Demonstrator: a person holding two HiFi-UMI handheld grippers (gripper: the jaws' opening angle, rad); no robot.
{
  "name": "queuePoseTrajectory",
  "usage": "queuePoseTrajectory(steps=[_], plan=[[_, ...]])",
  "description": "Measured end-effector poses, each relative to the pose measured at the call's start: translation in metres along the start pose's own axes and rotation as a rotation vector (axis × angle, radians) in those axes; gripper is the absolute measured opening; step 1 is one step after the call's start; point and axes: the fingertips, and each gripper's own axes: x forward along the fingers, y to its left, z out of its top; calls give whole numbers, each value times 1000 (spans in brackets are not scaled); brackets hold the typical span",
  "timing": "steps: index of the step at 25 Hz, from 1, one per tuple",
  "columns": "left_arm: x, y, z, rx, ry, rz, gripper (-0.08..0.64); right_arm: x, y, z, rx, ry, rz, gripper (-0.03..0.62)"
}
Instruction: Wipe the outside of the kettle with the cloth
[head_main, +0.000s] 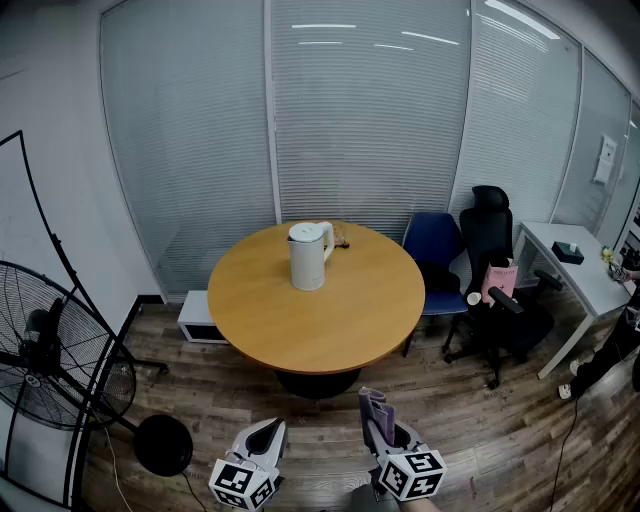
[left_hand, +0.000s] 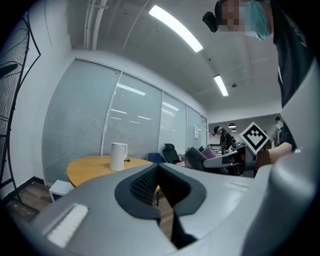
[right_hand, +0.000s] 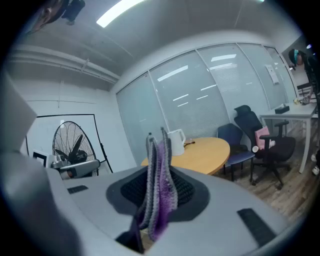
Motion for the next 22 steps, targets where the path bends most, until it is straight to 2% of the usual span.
queuePoseTrajectory(steps=[4,11,22], plan=[[9,0,-4,-21,38,-7,9,12,-6,4,-23,-1,18,101],[40,26,-10,-34,73,24,9,56,-30,13,15,23,62,103],[154,79,2,14,51,61,11,166,-95,46,65,45,89,103]])
